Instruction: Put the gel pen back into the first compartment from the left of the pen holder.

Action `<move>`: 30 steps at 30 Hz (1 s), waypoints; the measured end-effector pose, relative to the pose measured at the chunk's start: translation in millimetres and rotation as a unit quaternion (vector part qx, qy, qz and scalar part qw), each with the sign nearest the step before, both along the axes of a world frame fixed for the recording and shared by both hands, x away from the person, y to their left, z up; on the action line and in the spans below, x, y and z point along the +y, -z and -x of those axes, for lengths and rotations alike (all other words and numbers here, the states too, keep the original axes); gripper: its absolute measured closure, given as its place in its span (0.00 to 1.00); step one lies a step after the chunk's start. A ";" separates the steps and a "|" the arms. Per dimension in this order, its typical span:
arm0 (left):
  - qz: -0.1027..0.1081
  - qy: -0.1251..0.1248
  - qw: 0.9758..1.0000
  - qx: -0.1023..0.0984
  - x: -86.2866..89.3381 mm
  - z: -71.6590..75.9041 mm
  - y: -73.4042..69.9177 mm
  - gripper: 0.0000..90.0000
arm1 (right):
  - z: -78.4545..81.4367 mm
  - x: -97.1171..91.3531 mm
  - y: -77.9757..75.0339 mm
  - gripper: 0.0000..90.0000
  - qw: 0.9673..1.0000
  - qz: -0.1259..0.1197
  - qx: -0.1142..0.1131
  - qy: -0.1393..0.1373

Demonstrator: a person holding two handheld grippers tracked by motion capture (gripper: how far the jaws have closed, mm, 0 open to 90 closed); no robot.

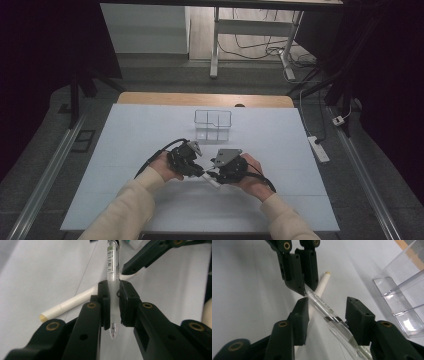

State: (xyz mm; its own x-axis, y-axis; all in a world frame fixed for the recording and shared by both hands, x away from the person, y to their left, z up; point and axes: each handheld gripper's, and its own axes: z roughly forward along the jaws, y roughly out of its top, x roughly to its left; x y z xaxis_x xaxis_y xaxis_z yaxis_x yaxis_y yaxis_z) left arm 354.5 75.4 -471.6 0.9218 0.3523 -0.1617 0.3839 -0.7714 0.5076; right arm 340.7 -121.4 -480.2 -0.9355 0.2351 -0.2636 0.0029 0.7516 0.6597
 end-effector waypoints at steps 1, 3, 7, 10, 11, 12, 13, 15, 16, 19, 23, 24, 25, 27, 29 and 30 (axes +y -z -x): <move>-0.002 0.002 1.000 -0.002 -0.3 0.5 -0.9 0.89 | 0.5 0.2 0.0 0.62 1.000 0.002 -0.001 -0.003; -0.001 0.004 1.000 -0.003 -0.4 1.5 -1.9 0.89 | 1.5 0.5 -0.4 0.63 1.000 0.012 -0.006 -0.013; 0.008 0.011 1.000 0.002 1.9 1.8 -4.0 0.89 | 3.5 1.3 -0.3 0.68 0.999 0.042 -0.014 -0.031; 0.010 0.013 1.000 0.003 2.9 2.2 -5.0 0.89 | 4.0 2.2 1.4 0.71 0.998 0.050 -0.018 -0.034; 0.011 0.015 1.000 0.005 3.3 2.2 -5.4 0.89 | 3.7 2.4 1.5 0.72 0.998 0.052 -0.019 -0.038; 0.013 0.017 1.000 0.006 3.8 2.4 -5.7 0.89 | 4.2 2.6 2.0 0.74 0.997 0.056 -0.020 -0.041; 0.017 0.016 1.000 0.006 4.1 2.6 -6.0 0.89 | 5.0 2.8 2.1 0.75 0.997 0.059 -0.020 -0.044; 0.023 0.016 1.000 0.008 5.1 2.7 -7.0 0.89 | 5.3 2.9 3.2 0.77 0.996 0.062 -0.024 -0.052; 0.027 0.017 0.999 0.008 5.7 2.6 -7.5 0.89 | 5.8 2.8 2.7 0.78 0.996 0.067 -0.023 -0.054; 0.040 0.016 0.999 0.008 8.2 2.3 -10.0 0.89 | 5.9 3.0 4.2 0.81 0.995 0.068 -0.026 -0.065; 0.055 0.013 0.998 0.005 10.6 2.3 -12.6 0.89 | 6.4 2.5 2.9 0.83 0.994 0.074 -0.026 -0.072; 0.056 0.013 0.998 0.004 10.9 2.5 -13.3 0.89 | 6.4 2.5 3.1 0.83 0.995 0.071 -0.027 -0.072; 0.057 0.014 0.998 0.002 11.2 2.7 -13.8 0.89 | 6.1 2.2 2.9 0.84 0.995 0.069 -0.025 -0.074; 0.060 0.014 0.998 -0.002 11.7 2.9 -14.6 0.89 | 6.2 2.0 2.8 0.84 0.995 0.067 -0.027 -0.073; 0.066 0.013 0.998 -0.003 12.6 2.7 -15.0 0.89 | 6.1 1.4 2.6 0.84 0.995 0.062 -0.028 -0.073; 0.069 0.013 0.998 -0.004 12.9 2.7 -15.0 0.88 | 6.1 1.1 2.6 0.84 0.995 0.061 -0.028 -0.074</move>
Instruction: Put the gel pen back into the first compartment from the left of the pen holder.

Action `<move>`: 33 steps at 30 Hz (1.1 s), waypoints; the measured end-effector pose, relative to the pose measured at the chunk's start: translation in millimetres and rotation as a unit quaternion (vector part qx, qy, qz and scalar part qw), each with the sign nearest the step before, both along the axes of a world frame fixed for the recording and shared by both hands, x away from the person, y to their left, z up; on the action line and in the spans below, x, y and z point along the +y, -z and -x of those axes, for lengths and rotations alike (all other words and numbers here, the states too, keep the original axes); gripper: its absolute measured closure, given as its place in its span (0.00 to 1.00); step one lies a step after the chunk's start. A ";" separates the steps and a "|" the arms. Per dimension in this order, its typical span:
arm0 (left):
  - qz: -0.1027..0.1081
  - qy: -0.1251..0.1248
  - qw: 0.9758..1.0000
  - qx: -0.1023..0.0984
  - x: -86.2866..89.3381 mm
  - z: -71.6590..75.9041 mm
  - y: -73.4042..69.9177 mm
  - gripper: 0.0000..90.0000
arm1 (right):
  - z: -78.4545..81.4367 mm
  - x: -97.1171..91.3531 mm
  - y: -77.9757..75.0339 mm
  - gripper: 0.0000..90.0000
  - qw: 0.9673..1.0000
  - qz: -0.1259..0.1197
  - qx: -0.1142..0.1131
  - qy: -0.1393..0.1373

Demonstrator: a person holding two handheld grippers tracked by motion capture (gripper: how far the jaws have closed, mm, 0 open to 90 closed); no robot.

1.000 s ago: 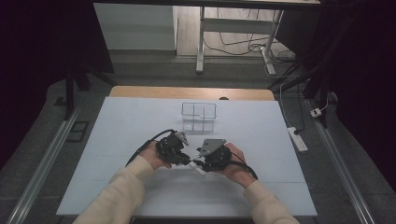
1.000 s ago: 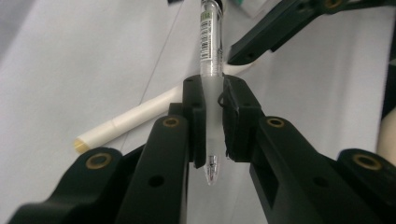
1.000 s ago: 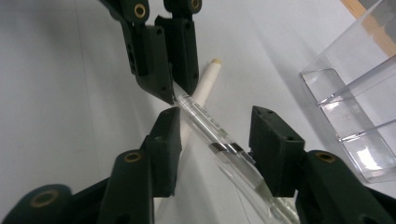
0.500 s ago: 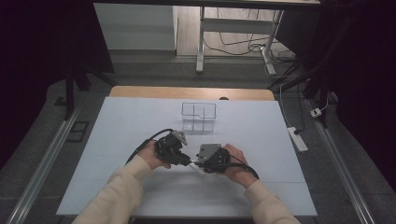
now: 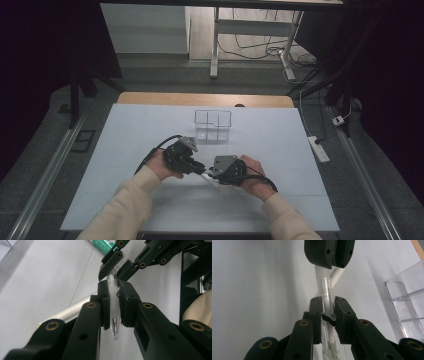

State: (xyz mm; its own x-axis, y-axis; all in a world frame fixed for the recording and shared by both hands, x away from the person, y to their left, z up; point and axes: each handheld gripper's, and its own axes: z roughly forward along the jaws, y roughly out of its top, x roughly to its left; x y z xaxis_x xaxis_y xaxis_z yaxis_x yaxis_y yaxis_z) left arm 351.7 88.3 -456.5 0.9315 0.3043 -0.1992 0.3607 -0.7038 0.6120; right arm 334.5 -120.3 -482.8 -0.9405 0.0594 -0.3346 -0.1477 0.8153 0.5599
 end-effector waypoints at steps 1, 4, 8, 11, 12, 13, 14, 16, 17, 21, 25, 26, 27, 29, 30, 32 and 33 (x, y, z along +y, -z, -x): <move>0.002 0.000 1.000 -0.003 0.5 0.1 -0.3 0.88 | 0.0 -0.2 0.0 0.85 1.000 -0.001 -0.001 0.000; 0.016 -0.006 1.000 -0.018 2.5 2.0 -1.6 0.87 | -1.1 -1.9 -0.3 0.85 1.000 -0.014 0.005 0.002; 0.048 -0.037 0.997 -0.043 9.9 4.8 -4.9 0.80 | -3.9 -6.1 -2.2 0.85 1.000 -0.025 0.007 0.011; 0.058 -0.057 0.995 -0.053 16.8 5.7 -6.1 0.74 | -5.6 -8.2 -1.5 0.85 0.999 -0.034 0.013 0.018; 0.059 -0.063 0.995 -0.056 19.2 6.2 -6.3 0.72 | -6.2 -8.8 -2.4 0.85 0.999 -0.030 0.013 0.019; 0.059 -0.067 0.994 -0.059 21.5 6.7 -6.2 0.70 | -6.5 -8.8 -1.5 0.85 0.999 -0.039 0.014 0.024; 0.062 -0.076 0.993 -0.062 24.0 7.9 -5.7 0.67 | -7.2 -9.4 -2.2 0.85 0.999 -0.041 0.017 0.027; 0.069 -0.087 0.992 -0.064 27.8 9.9 -5.2 0.61 | -8.1 -10.0 -2.3 0.85 0.998 -0.049 0.018 0.035; 0.072 -0.093 0.991 -0.066 30.2 11.5 -5.0 0.59 | -8.5 -10.5 -2.7 0.85 0.998 -0.052 0.019 0.041; 0.067 -0.117 0.987 -0.083 38.0 18.8 -2.6 0.51 | -10.7 -13.7 -4.8 0.85 0.995 -0.072 0.026 0.060; 0.060 -0.138 0.984 -0.093 47.9 24.9 1.0 0.48 | -12.4 -16.5 -6.7 0.85 0.993 -0.090 0.031 0.071; 0.059 -0.144 0.983 -0.095 50.4 26.8 1.9 0.47 | -12.7 -17.2 -7.3 0.85 0.992 -0.093 0.031 0.075; 0.058 -0.147 0.983 -0.097 53.1 28.7 2.9 0.47 | -12.9 -17.9 -7.8 0.85 0.991 -0.098 0.033 0.080; 0.054 -0.158 0.981 -0.100 58.5 32.9 4.8 0.45 | -14.6 -19.9 -9.2 0.85 0.990 -0.106 0.036 0.084; 0.054 -0.161 0.980 -0.101 61.3 34.8 6.0 0.45 | -15.1 -20.5 -9.6 0.85 0.989 -0.109 0.038 0.087; 0.050 -0.170 0.979 -0.102 66.9 38.8 8.2 0.44 | -16.5 -22.3 -10.4 0.85 0.988 -0.116 0.040 0.090; 0.048 -0.174 0.978 -0.103 70.1 41.4 9.8 0.44 | -16.9 -23.0 -10.8 0.85 0.988 -0.119 0.041 0.092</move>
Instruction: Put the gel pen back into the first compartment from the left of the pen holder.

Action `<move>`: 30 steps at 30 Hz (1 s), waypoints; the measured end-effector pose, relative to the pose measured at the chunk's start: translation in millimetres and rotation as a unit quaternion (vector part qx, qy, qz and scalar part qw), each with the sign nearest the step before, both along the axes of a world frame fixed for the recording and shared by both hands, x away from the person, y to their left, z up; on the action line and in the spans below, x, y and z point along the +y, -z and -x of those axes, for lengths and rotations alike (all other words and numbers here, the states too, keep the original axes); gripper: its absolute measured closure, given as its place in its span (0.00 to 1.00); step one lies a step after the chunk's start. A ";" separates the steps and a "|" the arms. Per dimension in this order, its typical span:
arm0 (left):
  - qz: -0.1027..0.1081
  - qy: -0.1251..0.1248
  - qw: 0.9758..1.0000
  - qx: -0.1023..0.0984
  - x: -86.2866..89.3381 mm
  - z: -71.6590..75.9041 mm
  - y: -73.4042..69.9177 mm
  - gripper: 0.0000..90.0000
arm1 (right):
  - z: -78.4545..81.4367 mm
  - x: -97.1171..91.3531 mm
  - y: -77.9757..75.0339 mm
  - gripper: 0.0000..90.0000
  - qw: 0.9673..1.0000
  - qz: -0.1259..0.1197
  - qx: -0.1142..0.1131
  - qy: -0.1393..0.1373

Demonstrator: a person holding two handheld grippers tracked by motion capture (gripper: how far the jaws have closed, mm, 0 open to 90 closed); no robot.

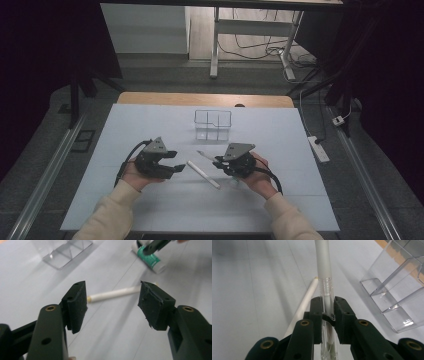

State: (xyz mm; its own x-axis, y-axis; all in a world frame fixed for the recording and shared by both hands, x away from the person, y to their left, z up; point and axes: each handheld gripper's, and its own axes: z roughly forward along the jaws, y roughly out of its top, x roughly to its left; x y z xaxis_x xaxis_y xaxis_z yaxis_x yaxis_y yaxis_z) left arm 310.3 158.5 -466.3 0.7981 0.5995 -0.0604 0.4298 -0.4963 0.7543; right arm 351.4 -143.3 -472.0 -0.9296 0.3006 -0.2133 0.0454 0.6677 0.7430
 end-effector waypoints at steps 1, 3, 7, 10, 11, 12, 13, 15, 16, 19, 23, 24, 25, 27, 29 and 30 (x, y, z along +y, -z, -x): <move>0.000 -0.003 1.000 0.000 2.1 1.6 0.9 0.43 | -0.3 -0.8 -0.4 0.85 1.000 -0.005 0.003 0.003; 0.000 -0.011 1.000 0.001 7.7 5.5 3.6 0.43 | -1.0 -2.2 -1.3 0.85 1.000 -0.010 0.005 0.006; 0.000 -0.029 1.000 -0.002 18.5 13.4 8.5 0.43 | -2.0 -4.0 -2.5 0.85 1.000 -0.021 0.009 0.013; 0.004 -0.042 0.999 -0.003 26.2 19.2 12.0 0.42 | -2.4 -4.6 -2.8 0.85 1.000 -0.021 0.009 0.014; 0.004 -0.045 0.999 -0.003 28.2 20.6 13.0 0.42 | -2.5 -4.7 -2.8 0.85 1.000 -0.021 0.009 0.015; 0.006 -0.049 0.999 -0.003 30.0 21.9 14.0 0.42 | -2.6 -4.8 -2.8 0.85 1.000 -0.021 0.009 0.015; 0.007 -0.052 0.999 -0.004 31.6 23.0 15.0 0.42 | -2.6 -5.0 -2.9 0.85 1.000 -0.021 0.009 0.016; 0.007 -0.055 0.998 -0.004 34.1 24.9 16.9 0.42 | -2.7 -5.2 -3.0 0.85 1.000 -0.021 0.008 0.017; 0.007 -0.057 0.998 -0.004 35.4 25.9 18.1 0.42 | -2.7 -5.4 -3.2 0.85 1.000 -0.021 0.008 0.017; 0.006 -0.066 0.998 -0.005 38.8 28.8 21.4 0.42 | -2.9 -6.3 -3.8 0.85 1.000 -0.021 0.008 0.018; 0.010 -0.080 0.997 -0.010 43.5 33.8 24.6 0.41 | -2.9 -7.2 -4.2 0.85 0.999 -0.027 0.008 0.020; 0.010 -0.082 0.996 -0.011 44.9 35.1 25.7 0.41 | -2.8 -7.5 -4.5 0.85 0.999 -0.027 0.008 0.020; 0.011 -0.086 0.996 -0.011 46.4 36.4 26.9 0.40 | -2.7 -7.9 -4.9 0.85 0.999 -0.028 0.007 0.020; 0.009 -0.091 0.996 -0.009 49.3 38.7 29.7 0.40 | -2.7 -8.8 -5.7 0.85 0.999 -0.029 0.005 0.022; 0.007 -0.096 0.995 -0.008 51.9 41.0 32.5 0.39 | -2.8 -9.6 -6.2 0.85 0.999 -0.031 0.006 0.023; 0.007 -0.097 0.995 -0.007 53.1 41.9 33.6 0.39 | -2.9 -10.0 -6.4 0.85 0.999 -0.032 0.006 0.024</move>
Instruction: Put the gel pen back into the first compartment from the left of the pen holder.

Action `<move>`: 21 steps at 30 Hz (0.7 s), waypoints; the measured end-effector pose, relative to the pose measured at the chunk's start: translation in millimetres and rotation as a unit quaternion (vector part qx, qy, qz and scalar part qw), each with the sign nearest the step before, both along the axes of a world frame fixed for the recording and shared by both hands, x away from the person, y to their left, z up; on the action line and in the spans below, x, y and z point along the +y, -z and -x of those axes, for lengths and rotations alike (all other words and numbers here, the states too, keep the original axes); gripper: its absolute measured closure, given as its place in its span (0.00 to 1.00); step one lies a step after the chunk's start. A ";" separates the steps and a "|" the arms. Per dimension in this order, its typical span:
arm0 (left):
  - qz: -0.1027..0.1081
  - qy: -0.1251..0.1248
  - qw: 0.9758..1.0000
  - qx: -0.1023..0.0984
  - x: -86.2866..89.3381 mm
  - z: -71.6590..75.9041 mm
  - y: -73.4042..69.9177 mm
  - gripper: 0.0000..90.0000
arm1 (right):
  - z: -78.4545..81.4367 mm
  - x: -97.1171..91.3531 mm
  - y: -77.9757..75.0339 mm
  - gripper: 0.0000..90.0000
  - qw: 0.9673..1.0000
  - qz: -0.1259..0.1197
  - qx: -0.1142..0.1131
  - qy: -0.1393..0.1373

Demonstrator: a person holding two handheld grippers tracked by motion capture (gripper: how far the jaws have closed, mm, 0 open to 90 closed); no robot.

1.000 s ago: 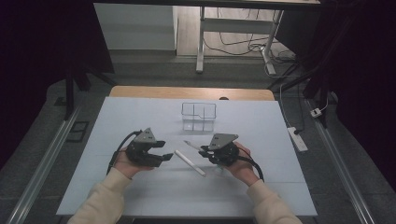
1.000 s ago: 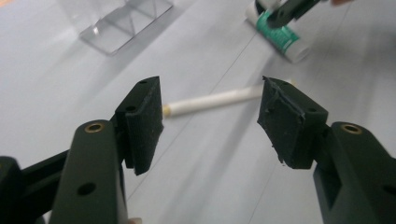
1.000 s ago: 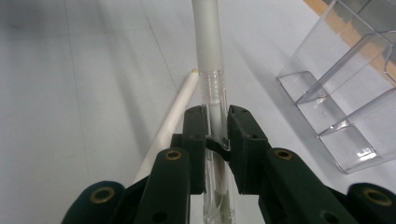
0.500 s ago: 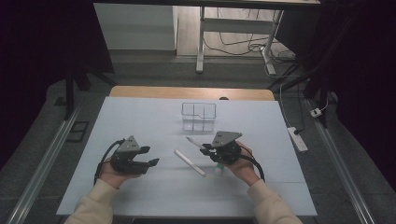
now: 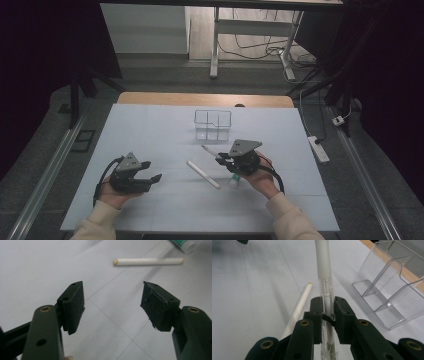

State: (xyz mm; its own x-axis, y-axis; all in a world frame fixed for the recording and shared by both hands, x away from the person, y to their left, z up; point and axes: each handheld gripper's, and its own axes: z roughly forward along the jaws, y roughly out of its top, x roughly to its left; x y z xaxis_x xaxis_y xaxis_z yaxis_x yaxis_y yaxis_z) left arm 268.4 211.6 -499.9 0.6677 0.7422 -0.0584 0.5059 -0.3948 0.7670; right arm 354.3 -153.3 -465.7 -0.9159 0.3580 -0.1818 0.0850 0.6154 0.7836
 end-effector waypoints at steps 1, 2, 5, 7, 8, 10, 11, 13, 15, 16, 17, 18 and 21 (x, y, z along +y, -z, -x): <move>-0.001 -0.001 1.000 0.000 1.1 0.9 0.9 0.39 | -0.1 -0.4 -0.2 0.85 1.000 0.000 0.000 0.002; -0.001 -0.002 1.000 -0.001 2.1 1.7 1.8 0.38 | -0.4 -0.8 -0.3 0.85 1.000 -0.002 -0.002 0.002; -0.001 -0.011 1.000 -0.003 5.3 4.0 3.5 0.37 | -1.1 -2.1 -0.8 0.85 1.000 -0.004 0.001 0.005; 0.002 -0.014 1.000 -0.003 6.9 5.4 4.4 0.37 | -1.5 -2.6 -0.8 0.85 1.000 -0.005 0.001 0.005; 0.001 -0.015 1.000 -0.004 7.4 6.0 4.7 0.37 | -1.5 -2.6 -0.7 0.85 1.000 -0.005 0.002 0.006; 0.002 -0.017 1.000 -0.003 8.6 7.3 5.4 0.37 | -1.6 -2.6 -0.7 0.85 1.000 -0.006 0.002 0.007; 0.002 -0.017 1.000 -0.004 9.1 7.6 5.8 0.37 | -1.6 -2.6 -0.7 0.85 1.000 -0.006 0.002 0.007; 0.001 -0.018 1.000 -0.003 9.6 7.7 6.5 0.37 | -1.7 -2.6 -0.8 0.85 1.000 -0.006 0.002 0.009; 0.000 -0.017 1.000 -0.002 9.3 7.0 7.2 0.37 | -2.2 -2.8 -0.8 0.85 1.000 -0.008 0.002 0.010; 0.000 -0.017 1.000 -0.002 9.1 6.8 7.6 0.37 | -2.4 -2.9 -0.7 0.85 1.000 -0.010 0.002 0.011; 0.000 -0.017 1.000 -0.001 8.8 6.7 7.9 0.37 | -2.5 -3.1 -0.8 0.85 1.000 -0.011 0.002 0.012; -0.002 -0.016 1.000 -0.001 8.8 6.7 8.1 0.37 | -2.7 -3.3 -0.8 0.85 1.000 -0.013 0.002 0.013; -0.001 -0.017 1.000 -0.001 9.1 6.6 8.3 0.37 | -3.7 -4.4 -1.0 0.85 1.000 -0.018 0.003 0.017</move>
State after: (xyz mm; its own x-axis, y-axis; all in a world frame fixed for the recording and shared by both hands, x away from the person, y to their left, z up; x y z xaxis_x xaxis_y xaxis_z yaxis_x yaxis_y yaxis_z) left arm 261.8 220.7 -508.3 0.6420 0.7647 -0.0554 0.5177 -0.3791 0.7669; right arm 358.0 -157.7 -464.7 -0.9043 0.3949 -0.1624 0.1101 0.5831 0.8049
